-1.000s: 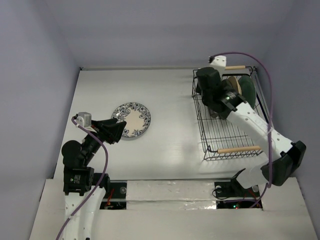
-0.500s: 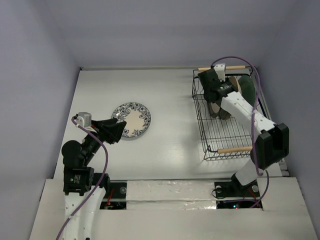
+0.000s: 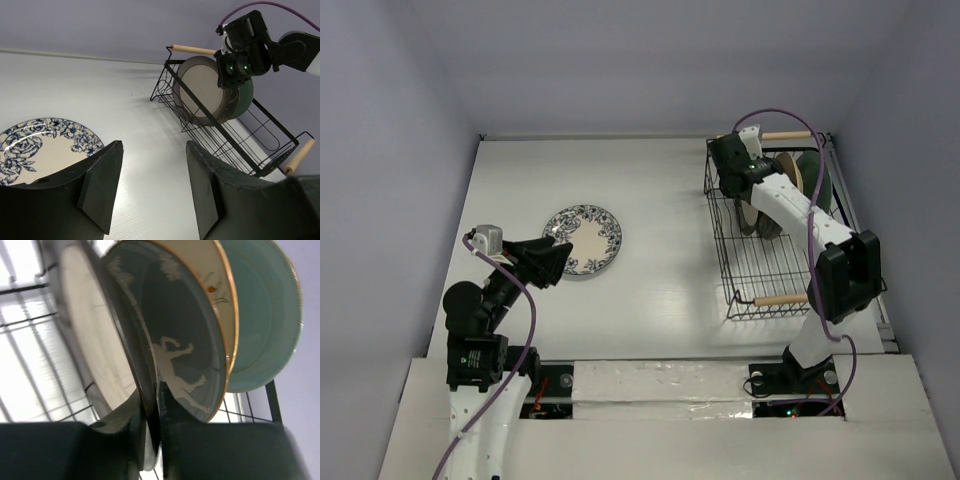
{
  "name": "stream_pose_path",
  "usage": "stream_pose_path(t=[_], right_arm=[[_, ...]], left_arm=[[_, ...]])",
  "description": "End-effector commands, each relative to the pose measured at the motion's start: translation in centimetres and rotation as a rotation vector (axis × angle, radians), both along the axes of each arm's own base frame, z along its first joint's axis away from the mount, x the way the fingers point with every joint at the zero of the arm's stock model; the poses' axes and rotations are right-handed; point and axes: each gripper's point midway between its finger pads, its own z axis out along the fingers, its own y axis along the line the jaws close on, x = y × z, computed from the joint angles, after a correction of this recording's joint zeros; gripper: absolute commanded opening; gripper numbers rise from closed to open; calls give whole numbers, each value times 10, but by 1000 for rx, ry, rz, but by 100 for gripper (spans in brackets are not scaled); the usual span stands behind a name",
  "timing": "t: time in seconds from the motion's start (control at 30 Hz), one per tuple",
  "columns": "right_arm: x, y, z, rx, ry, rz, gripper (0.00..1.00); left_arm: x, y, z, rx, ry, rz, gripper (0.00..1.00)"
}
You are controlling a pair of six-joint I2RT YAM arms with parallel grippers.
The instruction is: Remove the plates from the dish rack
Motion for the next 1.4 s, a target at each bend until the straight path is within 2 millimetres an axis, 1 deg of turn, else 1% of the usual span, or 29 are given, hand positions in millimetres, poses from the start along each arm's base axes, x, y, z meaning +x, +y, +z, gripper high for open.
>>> stream_pose_path(t=[0.0,0.03,0.07,0.1,0.27,0.4,0.53,0.6,0.67,0.7,0.73,0.77,0.83,0.87,0.9,0.93,0.97,1.0,1.03,1.07,1.1,1.13,1.17,1.2,1.23,1.27,1.3,1.33,1.37], right_arm=[[9,-3,17,0,-66,-36,7],[9,-5,22,-6,-81,-48,4],[8,-7,32,-4,-106,-54,0],[7,-9,36,-15,-115,-62,0],[2,-16,72,-14,-201,-85,0],[-6,-20,111,7,-300,-99,0],[-23,-25,159,50,-417,-103,0],[-28,-21,175,70,-460,-85,0],[-38,-24,190,80,-502,-92,0],[-42,-26,195,85,-514,-98,0],[-45,-24,201,97,-531,-95,0],[-52,-27,210,126,-563,-97,0],[-60,-20,221,178,-603,-68,0],[-69,-19,230,220,-637,-48,0],[-72,-12,236,260,-670,-27,0],[-75,-5,241,300,-696,3,0],[-75,21,238,360,-687,96,0],[-78,36,248,458,-737,146,0],[-77,55,248,531,-738,209,0],[-75,94,238,641,-683,350,0],[-71,118,238,754,-694,395,0],[-68,137,233,811,-679,439,0],[-67,167,235,932,-668,510,0],[-64,183,220,975,-627,537,0],[-59,210,204,1036,-561,597,0],[-56,224,197,1084,-539,611,0],[-55,243,200,1184,-546,630,0],[-52,268,186,1277,-497,665,0],[-51,277,170,1276,-446,676,0]], left_arm=[[-2,-1,10,9,-56,-10,50],[-2,-1,11,9,-57,-10,50],[-2,-1,10,9,-57,-10,50],[-2,-1,10,8,-55,-10,50],[-2,-1,10,7,-54,-12,50],[-2,-1,10,8,-54,-11,50],[-2,-1,10,7,-53,-13,50],[-2,-1,10,7,-53,-12,50],[-1,-1,10,7,-53,-12,50],[-2,-1,10,8,-54,-11,50],[-2,-1,10,7,-53,-12,50],[-1,-1,10,8,-52,-11,50],[-1,-1,9,8,-49,-13,50],[-1,-1,9,9,-47,-13,50],[-1,-1,8,7,-47,-13,50],[-1,-2,9,7,-48,-15,50],[-1,-2,9,6,-46,-15,50],[0,-2,8,6,-44,-15,50],[0,-2,8,5,-44,-13,50],[0,-2,9,6,-46,-13,50],[1,-1,7,5,-40,-12,50],[1,-1,8,5,-43,-9,50],[0,-1,9,4,-43,-7,50],[1,0,8,5,-43,-6,50],[1,0,8,6,-43,-4,49],[1,0,8,6,-42,-2,48],[1,0,8,6,-40,-2,44],[1,0,8,7,-43,1,34],[2,1,8,8,-43,5,30]])
